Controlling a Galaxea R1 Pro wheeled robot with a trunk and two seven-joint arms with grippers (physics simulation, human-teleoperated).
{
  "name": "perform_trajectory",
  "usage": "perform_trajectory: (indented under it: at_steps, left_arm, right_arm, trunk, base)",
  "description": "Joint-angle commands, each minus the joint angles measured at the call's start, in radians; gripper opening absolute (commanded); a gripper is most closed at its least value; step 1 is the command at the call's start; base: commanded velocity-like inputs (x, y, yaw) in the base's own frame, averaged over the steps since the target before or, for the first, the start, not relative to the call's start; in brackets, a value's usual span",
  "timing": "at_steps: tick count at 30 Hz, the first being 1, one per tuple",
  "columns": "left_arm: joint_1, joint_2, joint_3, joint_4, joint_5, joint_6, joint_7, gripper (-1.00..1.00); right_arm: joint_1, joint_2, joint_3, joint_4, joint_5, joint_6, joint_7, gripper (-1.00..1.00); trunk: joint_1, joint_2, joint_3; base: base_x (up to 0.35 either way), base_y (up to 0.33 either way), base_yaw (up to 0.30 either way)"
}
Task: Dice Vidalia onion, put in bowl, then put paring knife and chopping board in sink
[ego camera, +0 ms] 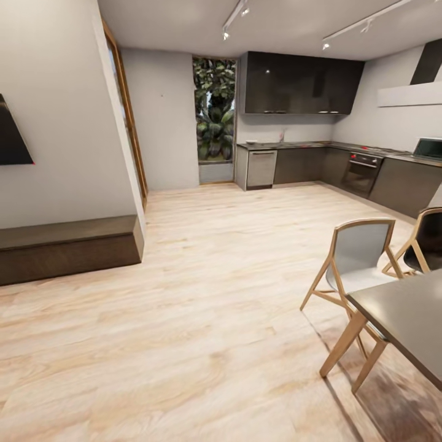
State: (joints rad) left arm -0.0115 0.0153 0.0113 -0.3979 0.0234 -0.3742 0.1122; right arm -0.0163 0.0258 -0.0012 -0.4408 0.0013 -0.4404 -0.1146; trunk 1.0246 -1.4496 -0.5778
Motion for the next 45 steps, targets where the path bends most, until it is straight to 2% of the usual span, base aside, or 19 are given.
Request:
perform_trajectory:
  at_steps: [1,45]
  left_arm:
    - [-0.001,0.000,-0.001,0.001,0.002,-0.003,0.001,1.00]
    - [0.000,0.000,0.001,0.012,0.002,-0.003,0.001,1.00]
  right_arm:
    - [-0.001,0.000,0.000,0.001,0.000,-0.003,-0.003,1.00]
    - [-0.001,0.000,0.000,0.001,0.000,-0.003,-0.003,1.00]
  trunk:
    - [0.000,0.000,-0.001]
    - [0.000,0.000,-0.001]
  base:
    - [0.276,0.000,0.000]
    - [0.290,0.000,0.000]
